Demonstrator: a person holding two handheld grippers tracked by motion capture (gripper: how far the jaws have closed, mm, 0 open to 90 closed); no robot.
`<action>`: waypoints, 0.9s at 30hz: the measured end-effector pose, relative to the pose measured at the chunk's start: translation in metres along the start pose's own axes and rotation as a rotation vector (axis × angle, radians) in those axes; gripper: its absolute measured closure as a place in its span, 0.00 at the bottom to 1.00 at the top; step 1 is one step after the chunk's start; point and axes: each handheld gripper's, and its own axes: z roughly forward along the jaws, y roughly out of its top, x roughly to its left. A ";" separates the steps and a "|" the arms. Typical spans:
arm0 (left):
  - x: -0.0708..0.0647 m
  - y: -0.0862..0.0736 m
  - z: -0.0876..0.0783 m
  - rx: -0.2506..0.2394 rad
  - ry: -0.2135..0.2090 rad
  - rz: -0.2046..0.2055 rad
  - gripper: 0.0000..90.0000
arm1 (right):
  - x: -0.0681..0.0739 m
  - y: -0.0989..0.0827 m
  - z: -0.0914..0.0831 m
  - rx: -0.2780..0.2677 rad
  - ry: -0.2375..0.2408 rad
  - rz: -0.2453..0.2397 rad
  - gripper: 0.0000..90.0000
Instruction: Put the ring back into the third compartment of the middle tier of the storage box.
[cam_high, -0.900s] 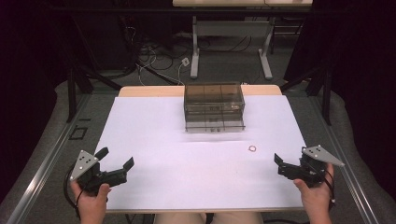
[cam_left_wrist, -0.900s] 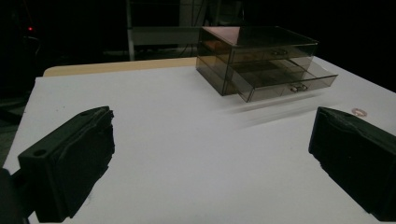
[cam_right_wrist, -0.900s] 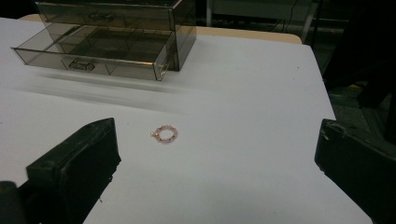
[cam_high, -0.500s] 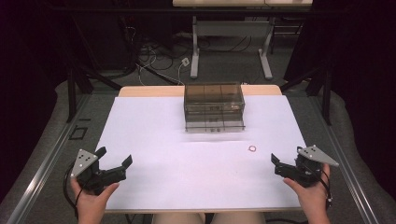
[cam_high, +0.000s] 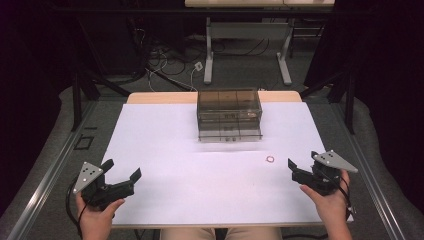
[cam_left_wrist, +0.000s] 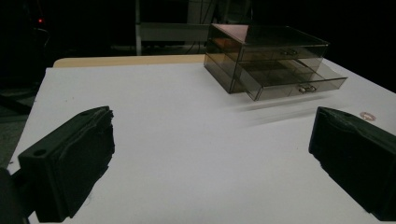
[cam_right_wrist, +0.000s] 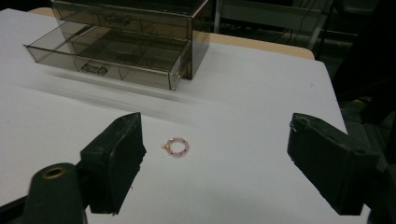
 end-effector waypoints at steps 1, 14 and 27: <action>0.000 0.000 0.000 -0.003 0.000 -0.001 0.01 | 0.000 0.000 0.000 0.000 0.000 0.000 0.22; -0.005 0.000 -0.002 -0.002 -0.015 0.008 0.01 | 0.004 0.019 0.013 0.048 0.058 -0.056 0.33; -0.006 0.000 0.002 -0.003 -0.015 -0.007 0.01 | 0.007 0.030 0.030 0.158 0.112 -0.074 0.39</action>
